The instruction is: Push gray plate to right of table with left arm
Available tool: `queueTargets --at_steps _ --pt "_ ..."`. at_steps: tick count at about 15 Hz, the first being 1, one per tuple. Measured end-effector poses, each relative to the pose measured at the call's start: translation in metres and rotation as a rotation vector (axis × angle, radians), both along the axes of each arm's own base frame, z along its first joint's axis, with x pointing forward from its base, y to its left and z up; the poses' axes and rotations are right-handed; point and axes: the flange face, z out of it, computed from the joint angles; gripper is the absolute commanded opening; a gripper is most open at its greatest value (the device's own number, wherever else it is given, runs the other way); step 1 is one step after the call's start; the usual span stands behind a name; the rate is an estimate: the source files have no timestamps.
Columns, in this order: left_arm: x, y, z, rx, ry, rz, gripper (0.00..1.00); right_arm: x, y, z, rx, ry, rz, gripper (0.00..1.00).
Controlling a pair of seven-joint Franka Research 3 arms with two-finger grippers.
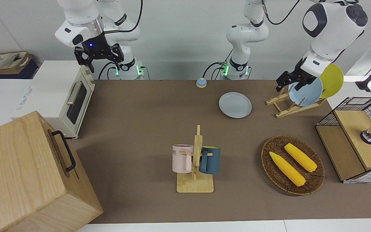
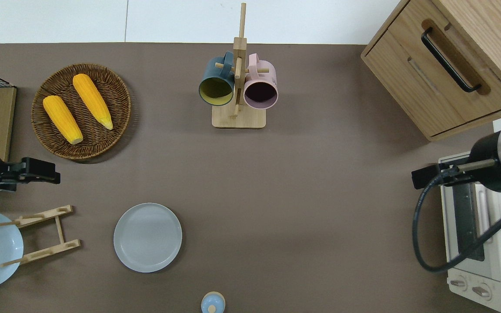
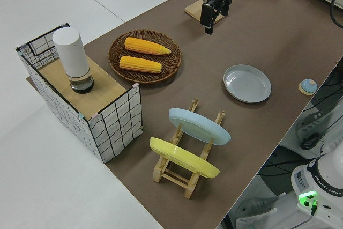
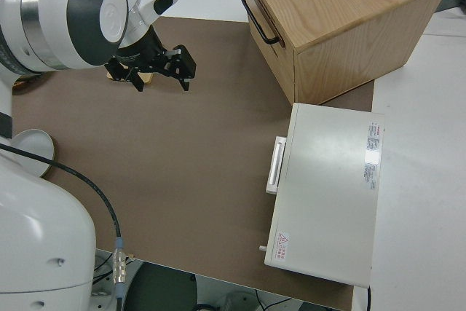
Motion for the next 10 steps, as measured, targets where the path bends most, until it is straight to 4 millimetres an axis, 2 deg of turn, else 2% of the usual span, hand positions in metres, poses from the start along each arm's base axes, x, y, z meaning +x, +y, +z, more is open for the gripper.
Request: queueTargets --at_steps 5,10 --pt "-0.007 -0.003 -0.024 -0.001 0.038 -0.004 1.00 0.000 0.000 0.000 0.000 0.000 0.000 0.983" --pt "-0.032 -0.005 -0.055 0.002 0.021 -0.002 1.00 0.000 0.000 0.000 0.000 0.000 0.000 0.983"
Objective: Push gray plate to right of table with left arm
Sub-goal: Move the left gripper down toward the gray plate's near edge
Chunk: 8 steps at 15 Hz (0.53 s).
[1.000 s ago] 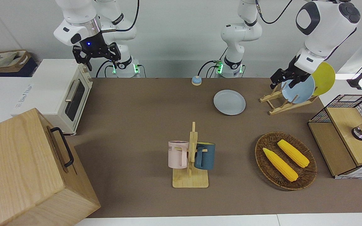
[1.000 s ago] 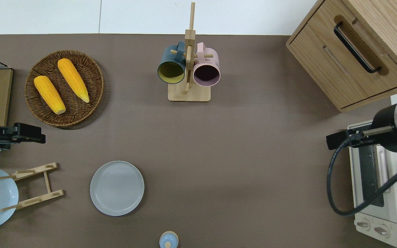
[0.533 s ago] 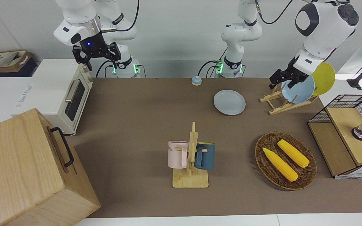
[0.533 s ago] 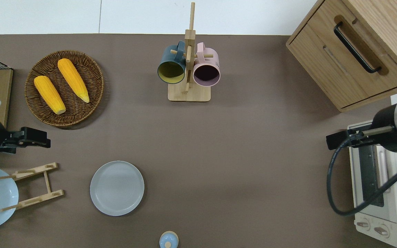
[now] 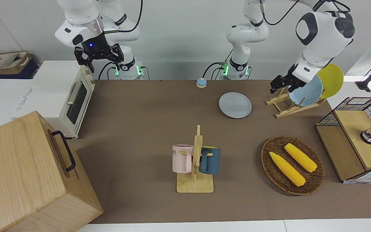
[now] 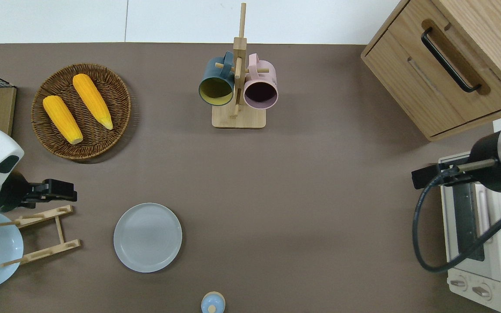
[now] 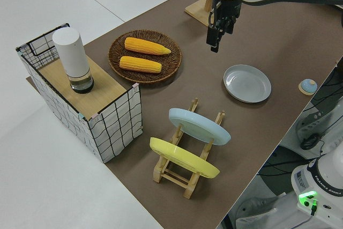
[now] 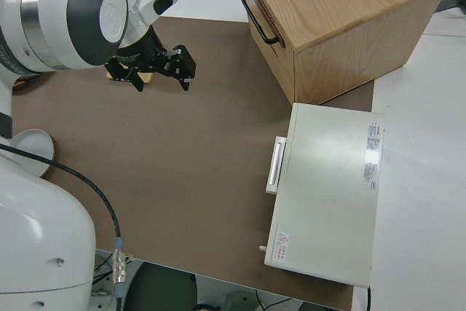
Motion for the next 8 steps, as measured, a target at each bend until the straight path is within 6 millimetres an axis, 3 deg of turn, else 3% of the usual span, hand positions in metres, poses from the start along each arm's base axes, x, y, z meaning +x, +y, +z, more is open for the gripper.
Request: queueTargets --at_steps 4,8 --pt "-0.016 -0.002 -0.020 0.002 -0.005 0.000 1.00 0.000 0.000 0.000 0.000 0.000 0.000 0.983" --pt "-0.033 -0.005 -0.055 0.009 -0.025 0.005 1.00 0.000 0.000 0.000 0.000 0.000 0.000 0.983"
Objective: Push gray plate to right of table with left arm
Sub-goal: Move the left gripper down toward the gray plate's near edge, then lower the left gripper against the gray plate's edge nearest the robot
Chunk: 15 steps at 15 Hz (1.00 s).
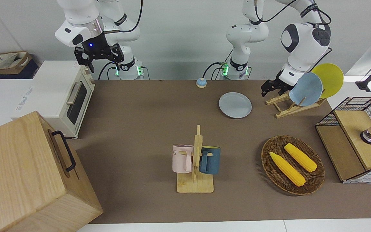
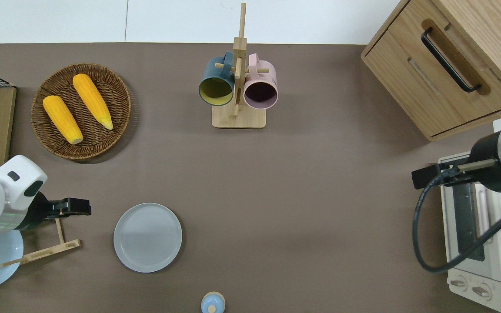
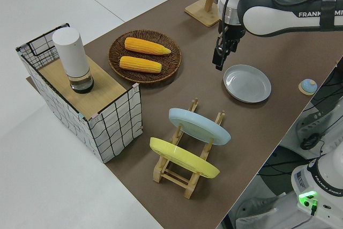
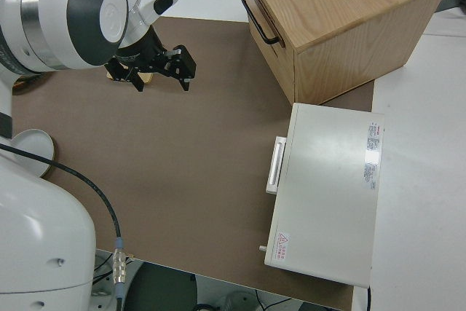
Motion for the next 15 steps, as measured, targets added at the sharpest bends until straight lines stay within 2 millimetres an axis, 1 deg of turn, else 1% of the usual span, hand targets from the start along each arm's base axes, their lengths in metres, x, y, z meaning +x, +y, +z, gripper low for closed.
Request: queueTargets --at_steps 3,6,9,15 --pt "-0.020 -0.004 -0.021 0.005 -0.006 -0.006 1.00 0.000 0.000 0.000 0.000 0.000 0.000 0.983" --pt "-0.036 -0.016 -0.038 0.013 -0.012 -0.027 1.00 0.000 0.000 0.000 0.000 0.000 0.000 0.983" --pt "-0.046 -0.023 -0.051 0.019 -0.006 -0.042 1.00 0.000 0.000 0.000 0.000 0.000 0.000 0.983" --pt "-0.058 -0.034 -0.077 0.033 -0.010 -0.063 1.00 0.000 0.000 0.000 0.000 0.000 0.000 0.983"
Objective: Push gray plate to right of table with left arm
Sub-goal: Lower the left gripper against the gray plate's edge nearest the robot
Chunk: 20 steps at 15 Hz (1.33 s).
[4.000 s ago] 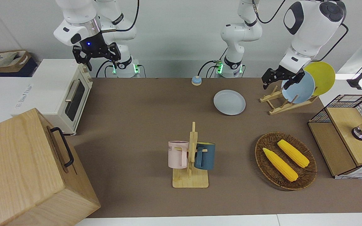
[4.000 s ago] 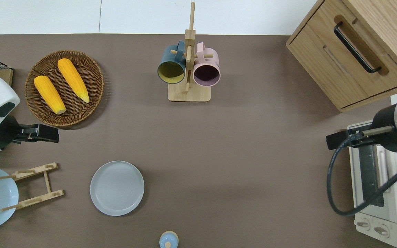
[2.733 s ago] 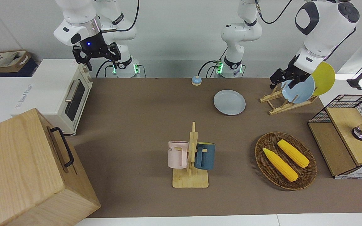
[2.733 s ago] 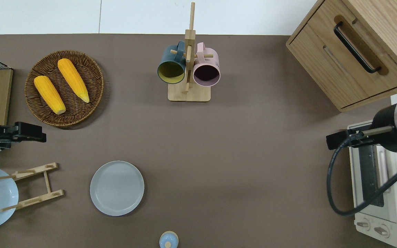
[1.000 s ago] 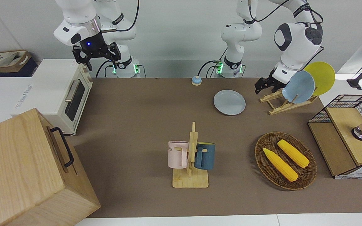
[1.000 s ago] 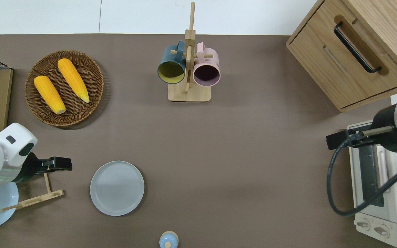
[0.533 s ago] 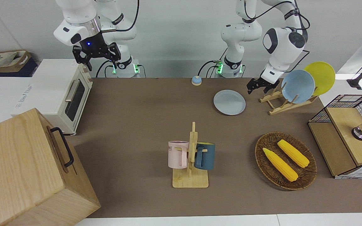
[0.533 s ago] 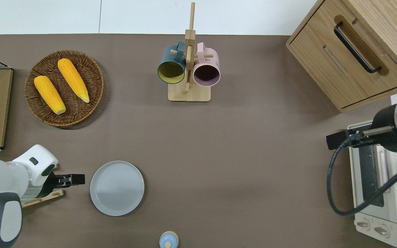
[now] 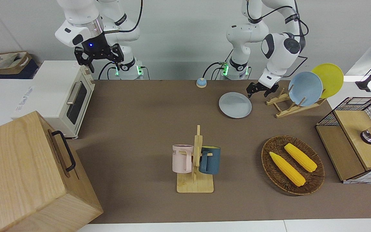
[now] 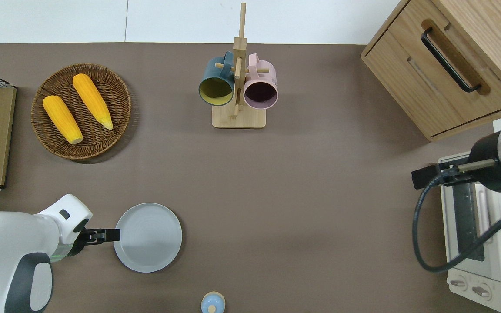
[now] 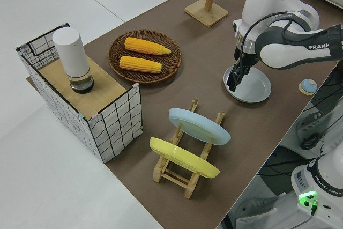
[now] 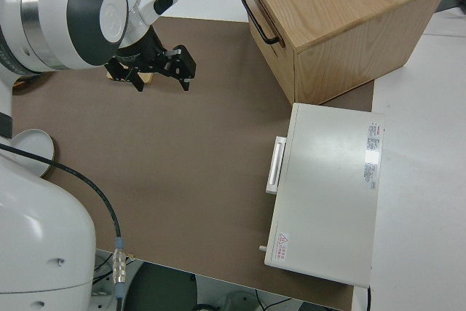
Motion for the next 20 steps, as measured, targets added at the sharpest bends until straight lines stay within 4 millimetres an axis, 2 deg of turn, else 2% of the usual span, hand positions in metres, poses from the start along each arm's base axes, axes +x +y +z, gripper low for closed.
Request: queueTargets --at_steps 5,9,20 --pt "-0.008 -0.011 -0.017 0.013 -0.011 -0.025 1.00 0.000 0.000 0.000 0.000 0.000 0.000 0.983" --pt "-0.014 -0.011 -0.031 0.017 -0.019 -0.024 1.00 0.000 0.000 0.000 0.000 0.000 0.000 0.983" --pt "-0.008 -0.010 -0.073 0.016 -0.017 -0.018 0.99 0.000 0.000 0.000 0.000 0.000 0.000 0.983"
